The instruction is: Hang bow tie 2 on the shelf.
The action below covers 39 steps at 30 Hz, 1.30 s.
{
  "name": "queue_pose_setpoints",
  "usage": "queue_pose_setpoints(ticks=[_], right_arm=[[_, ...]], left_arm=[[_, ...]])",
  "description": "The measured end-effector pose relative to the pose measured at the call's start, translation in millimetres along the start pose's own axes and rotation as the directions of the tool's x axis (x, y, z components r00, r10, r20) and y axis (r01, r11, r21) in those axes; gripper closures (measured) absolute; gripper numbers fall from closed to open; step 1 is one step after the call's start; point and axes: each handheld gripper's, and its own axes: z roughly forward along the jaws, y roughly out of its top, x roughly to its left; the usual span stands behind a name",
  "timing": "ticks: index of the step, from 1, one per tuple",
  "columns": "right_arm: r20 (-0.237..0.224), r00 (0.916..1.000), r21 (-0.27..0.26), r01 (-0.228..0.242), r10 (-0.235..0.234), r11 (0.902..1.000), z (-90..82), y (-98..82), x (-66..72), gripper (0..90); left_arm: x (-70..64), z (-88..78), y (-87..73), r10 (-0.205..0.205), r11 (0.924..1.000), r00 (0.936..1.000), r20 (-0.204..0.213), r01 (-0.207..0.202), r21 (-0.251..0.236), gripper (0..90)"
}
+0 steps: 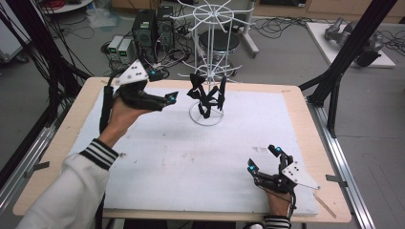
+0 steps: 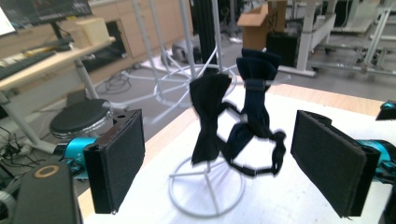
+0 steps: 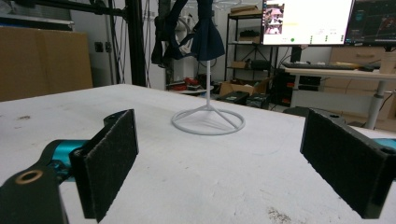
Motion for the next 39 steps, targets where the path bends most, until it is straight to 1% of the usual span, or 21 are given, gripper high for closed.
queue_pose_setpoints(ticks=[3, 4, 7, 9, 10, 11, 13, 14, 15, 18, 20, 24, 25, 26, 28, 30, 32, 33, 34, 37, 39], right_arm=[[-0.001, 1.0000, -0.001, 0.003, -0.003, 1.0000, 0.3, 0.0, -0.1, 10.7], [0.003, 1.0000, -0.001, 0.004, -0.004, 1.0000, 0.2, 0.1, 0.0, 10.7], [0.006, 1.0000, 0.000, 0.000, 0.000, 1.0000, -0.1, 0.1, 0.2, 10.7], [0.009, 0.9999, -0.003, 0.010, -0.010, 0.9999, -0.6, 0.1, 0.9, 10.7], [0.004, 1.0000, 0.002, 0.004, -0.004, 1.0000, -0.7, 0.2, 1.9, 10.7], [0.003, 1.0000, 0.004, -0.001, 0.001, 1.0000, -0.7, 0.2, 2.0, 10.7], [0.007, 0.9999, -0.004, 0.008, -0.008, 1.0000, -0.5, 0.2, 0.7, 10.7], [0.007, 1.0000, -0.004, 0.007, -0.007, 1.0000, -0.5, 0.2, 0.7, 10.7], [0.008, 0.9999, -0.003, 0.007, -0.007, 1.0000, -0.4, 0.2, 0.7, 10.7], [0.010, 1.0000, 0.003, 0.002, -0.002, 1.0000, -0.8, 0.2, 1.8, 10.7], [0.014, 0.9999, 0.002, 0.006, -0.006, 1.0000, -0.6, 0.2, 2.4, 10.7], [0.018, 0.9997, 0.003, 0.016, -0.016, 0.9999, -0.4, 0.3, 2.4, 10.7], [0.018, 0.9997, 0.005, 0.015, -0.015, 0.9999, -0.4, 0.3, 2.8, 10.7], [0.019, 0.9997, 0.005, 0.017, -0.017, 0.9998, -0.2, 0.3, 2.9, 10.7], [0.020, 0.9996, 0.005, 0.021, -0.021, 0.9998, 0.1, 0.4, 2.7, 10.7], [0.021, 0.9997, 0.010, 0.015, -0.015, 0.9998, 0.1, 0.4, 3.3, 10.7], [0.021, 0.9996, 0.009, 0.018, -0.018, 0.9998, 0.0, 0.4, 3.2, 10.7], [0.023, 0.9996, 0.006, 0.016, -0.016, 0.9999, -0.1, 0.3, 3.0, 10.7], [0.023, 0.9996, 0.002, 0.015, -0.015, 0.9999, -0.3, 0.3, 2.6, 10.7], [0.023, 0.9997, 0.002, 0.011, -0.011, 0.9999, -0.3, 0.2, 2.5, 10.7], [0.024, 0.9996, 0.003, 0.016, -0.017, 0.9999, -0.3, 0.2, 2.7, 10.7]], left_arm=[[-0.8, -19.3, -22.2, 0.006, 0.9996, 1.0000, 0.007, -0.006, -0.026, 17.9], [-1.4, -26.1, -30.4, 0.015, 0.9995, 0.9999, -0.001, -0.015, -0.029, 17.9], [-6.0, -47.0, -57.4, 0.013, 0.9983, 0.9996, -0.025, -0.014, -0.056, 17.1], [-9.6, -60.8, -77.5, 0.020, 0.9968, 0.9984, -0.053, -0.024, -0.077, 17.1], [-10.9, -67.3, -87.8, 0.012, 0.9962, 0.9974, -0.071, -0.018, -0.085, 17.1], [-11.2, -73.6, -97.9, -0.005, 0.9954, 0.9969, -0.079, -0.002, -0.096, 17.1], [-11.6, -85.5, -116.5, -0.060, 0.9926, 0.9947, -0.084, 0.050, -0.111, 17.1], [-12.2, -92.8, -127.1, -0.084, 0.9894, 0.9918, -0.096, 0.072, -0.126, 17.0], [-12.9, -97.4, -132.9, -0.096, 0.9877, 0.9895, -0.107, 0.081, -0.133, 16.8], [-15.9, -114.6, -154.7, -0.129, 0.9804, 0.9796, -0.154, 0.103, -0.168, 16.8], [-17.8, -125.0, -170.1, -0.161, 0.9750, 0.9708, -0.178, 0.128, -0.181, 16.4], [-18.4, -137.5, -191.5, -0.195, 0.9666, 0.9585, -0.208, 0.152, -0.206, 16.4], [-18.6, -138.7, -195.9, -0.207, 0.9631, 0.9562, -0.207, 0.162, -0.215, 16.4], [-18.5, -139.5, -199.0, -0.206, 0.9629, 0.9560, -0.209, 0.160, -0.217, 16.4], [-19.4, -139.8, -205.7, -0.207, 0.9634, 0.9532, -0.220, 0.160, -0.216, 16.4], [-20.8, -138.7, -211.3, -0.217, 0.9613, 0.9495, -0.227, 0.167, -0.219, 16.4], [-21.2, -138.4, -214.5, -0.212, 0.9628, 0.9509, -0.226, 0.164, -0.215, 16.4], [-21.6, -138.7, -214.7, -0.209, 0.9610, 0.9519, -0.225, 0.157, -0.228, 16.5], [-21.4, -138.7, -215.1, -0.213, 0.9599, 0.9506, -0.225, 0.161, -0.229, 16.6], [-21.5, -138.7, -215.3, -0.213, 0.9596, 0.9512, -0.223, 0.161, -0.231, 16.5], [-23.2, -138.6, -215.3, -0.195, 0.9634, 0.9544, -0.226, 0.142, -0.227, 16.6]])
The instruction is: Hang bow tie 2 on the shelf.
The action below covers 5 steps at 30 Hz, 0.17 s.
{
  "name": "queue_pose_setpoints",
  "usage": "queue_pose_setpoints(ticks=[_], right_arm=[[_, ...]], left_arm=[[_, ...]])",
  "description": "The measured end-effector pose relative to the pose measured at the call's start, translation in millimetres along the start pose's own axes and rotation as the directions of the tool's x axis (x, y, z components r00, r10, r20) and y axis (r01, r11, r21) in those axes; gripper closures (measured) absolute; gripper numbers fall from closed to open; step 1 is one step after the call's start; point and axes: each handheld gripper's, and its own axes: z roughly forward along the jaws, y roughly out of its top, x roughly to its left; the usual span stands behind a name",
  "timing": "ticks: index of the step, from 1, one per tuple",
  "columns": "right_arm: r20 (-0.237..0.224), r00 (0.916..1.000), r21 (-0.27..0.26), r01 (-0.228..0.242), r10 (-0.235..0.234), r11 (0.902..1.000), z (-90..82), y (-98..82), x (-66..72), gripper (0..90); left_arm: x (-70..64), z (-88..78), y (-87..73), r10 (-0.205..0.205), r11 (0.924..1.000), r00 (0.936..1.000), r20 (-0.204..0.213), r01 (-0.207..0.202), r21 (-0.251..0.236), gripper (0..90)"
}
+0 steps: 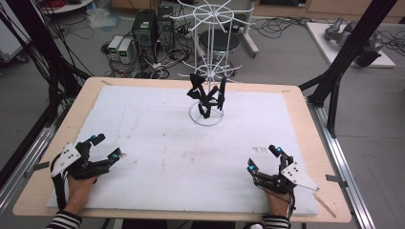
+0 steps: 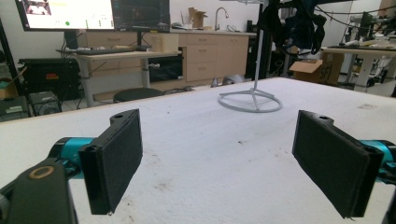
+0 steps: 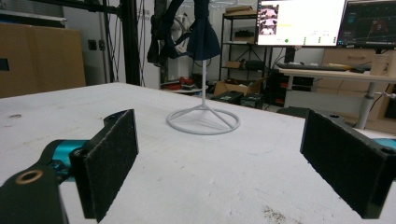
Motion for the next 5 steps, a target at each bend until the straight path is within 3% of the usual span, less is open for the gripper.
queue_pose_setpoints(ticks=[2, 5], right_arm=[[-0.001, 1.0000, 0.001, 0.003, -0.003, 1.0000, 0.1, 0.0, 0.2, 10.7], [-0.003, 1.0000, 0.007, -0.002, 0.002, 1.0000, 0.1, -0.1, 1.0, 10.7]], left_arm=[[-1.8, -0.8, -0.3, 0.019, 0.9998, 0.9998, -0.007, -0.019, -0.007, 16.5], [-1.5, -2.1, -0.8, 0.013, 0.9997, 0.9999, -0.010, -0.013, -0.019, 16.3]])
